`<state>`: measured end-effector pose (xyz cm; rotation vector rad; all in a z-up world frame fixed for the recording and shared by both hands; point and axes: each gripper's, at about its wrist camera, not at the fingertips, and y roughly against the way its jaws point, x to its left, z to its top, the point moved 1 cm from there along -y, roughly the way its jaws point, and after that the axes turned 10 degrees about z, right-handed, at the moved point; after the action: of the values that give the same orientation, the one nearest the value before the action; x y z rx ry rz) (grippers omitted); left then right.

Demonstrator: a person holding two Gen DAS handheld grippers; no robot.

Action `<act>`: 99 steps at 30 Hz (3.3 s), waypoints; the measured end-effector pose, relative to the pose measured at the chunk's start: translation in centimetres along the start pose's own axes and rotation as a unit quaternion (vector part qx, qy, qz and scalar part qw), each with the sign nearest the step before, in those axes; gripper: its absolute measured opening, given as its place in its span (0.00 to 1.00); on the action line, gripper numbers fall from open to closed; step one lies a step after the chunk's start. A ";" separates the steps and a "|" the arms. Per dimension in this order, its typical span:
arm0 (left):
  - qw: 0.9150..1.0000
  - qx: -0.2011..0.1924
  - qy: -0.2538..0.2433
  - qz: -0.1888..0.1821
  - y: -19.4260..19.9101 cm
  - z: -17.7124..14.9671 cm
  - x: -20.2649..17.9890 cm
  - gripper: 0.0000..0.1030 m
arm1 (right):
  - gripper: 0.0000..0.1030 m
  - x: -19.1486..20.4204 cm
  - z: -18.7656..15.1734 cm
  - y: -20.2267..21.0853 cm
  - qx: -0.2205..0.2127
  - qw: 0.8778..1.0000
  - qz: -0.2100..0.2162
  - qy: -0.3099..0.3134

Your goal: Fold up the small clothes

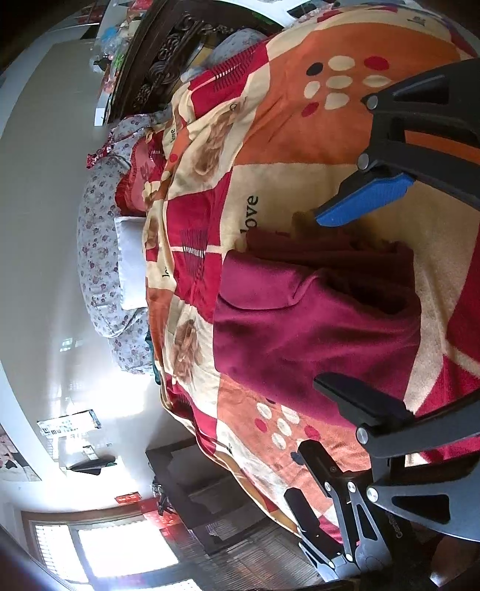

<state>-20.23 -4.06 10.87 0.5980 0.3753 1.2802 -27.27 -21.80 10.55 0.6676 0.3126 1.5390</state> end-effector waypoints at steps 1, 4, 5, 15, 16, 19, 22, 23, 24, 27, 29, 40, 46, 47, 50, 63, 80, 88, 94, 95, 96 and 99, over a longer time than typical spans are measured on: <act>1.000 0.000 0.002 -0.001 0.1 0.0 0.1 0.77 | 0.86 0.1 0.0 0.1 -0.001 1.000 -0.001 -0.001; 1.000 -0.001 0.007 -0.002 0.2 0.1 0.4 0.77 | 0.90 0.2 0.0 0.1 -0.001 1.000 -0.001 -0.002; 1.000 -0.002 0.008 -0.002 0.2 0.1 0.5 0.77 | 0.90 0.3 0.0 0.2 -0.002 1.000 0.000 -0.003; 1.000 -0.002 0.006 -0.005 0.3 0.0 0.6 0.77 | 0.93 0.4 -0.1 0.1 0.001 1.000 -0.004 -0.005; 1.000 -0.002 0.007 -0.005 0.3 0.0 0.6 0.77 | 0.93 0.4 -0.2 0.0 0.001 1.000 -0.004 -0.006; 1.000 -0.004 0.007 -0.005 0.3 0.0 0.6 0.77 | 0.93 0.2 -0.2 -0.1 0.002 1.000 -0.004 -0.007; 1.000 -0.004 0.007 -0.005 0.3 0.0 0.5 0.77 | 0.93 -0.1 -0.3 -0.3 0.004 1.000 -0.006 -0.008; 1.000 -0.004 0.007 -0.005 0.4 0.0 0.5 0.77 | 0.93 -0.1 -0.3 -0.3 0.005 1.000 -0.006 -0.008; 1.000 -0.004 0.006 -0.004 0.3 0.0 0.5 0.77 | 0.94 -0.2 -0.4 -0.4 0.006 1.000 -0.007 -0.009; 1.000 -0.001 0.005 -0.004 0.3 -0.1 0.6 0.77 | 0.94 -0.2 -0.5 -0.6 0.009 1.000 -0.008 -0.007; 1.000 0.001 0.002 -0.004 0.0 -0.1 0.3 0.77 | 0.94 -0.1 -0.5 -0.6 0.010 1.000 -0.009 -0.007; 1.000 0.005 0.002 -0.003 -0.3 -0.3 0.2 0.77 | 0.95 -0.2 -0.7 -1.1 0.018 1.000 -0.009 -0.010; 1.000 0.008 0.000 -0.004 -0.7 -0.5 -0.1 0.77 | 0.95 -0.2 -0.8 -1.2 0.020 1.000 -0.009 -0.012; 1.000 0.009 -0.001 -0.004 -0.8 -0.5 -0.1 0.77 | 0.95 -0.3 -0.7 -1.2 0.020 1.000 -0.008 -0.012; 1.000 0.007 -0.002 -0.003 -0.9 -0.6 -0.2 0.77 | 0.95 -0.3 -0.7 -1.3 0.021 1.000 -0.008 -0.012; 1.000 0.007 -0.003 -0.003 -0.9 -0.6 -0.2 0.77 | 0.95 -0.5 -0.9 -1.5 0.024 1.000 -0.006 -0.014; 1.000 0.009 -0.002 -0.003 -1.1 -0.7 -0.2 0.77 | 0.95 -0.7 -1.3 -1.8 0.031 0.999 -0.004 -0.013; 1.000 0.009 -0.004 -0.001 -1.3 -0.9 0.1 0.77 | 0.95 -0.6 -1.3 -1.9 0.033 0.999 -0.004 -0.013; 1.000 0.010 -0.005 -0.001 -1.3 -0.9 0.0 0.77 | 0.95 -0.7 -1.3 -2.0 0.035 0.999 -0.003 -0.012; 1.000 0.010 -0.005 -0.001 -1.4 -1.0 0.1 0.77 | 0.95 -0.6 -1.2 -2.0 0.035 0.999 -0.003 -0.013; 1.000 0.011 -0.006 -0.001 -1.5 -1.0 0.2 0.77 | 0.95 -0.6 -1.3 -2.0 0.036 0.999 -0.004 -0.013; 1.000 0.011 -0.005 -0.001 -1.5 -1.0 0.1 0.77 | 0.96 -0.8 -1.3 -2.1 0.038 0.999 -0.003 -0.012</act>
<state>-19.59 -3.99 9.19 0.6226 0.3811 1.2724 -26.31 -22.07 8.15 0.7441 0.3569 1.5184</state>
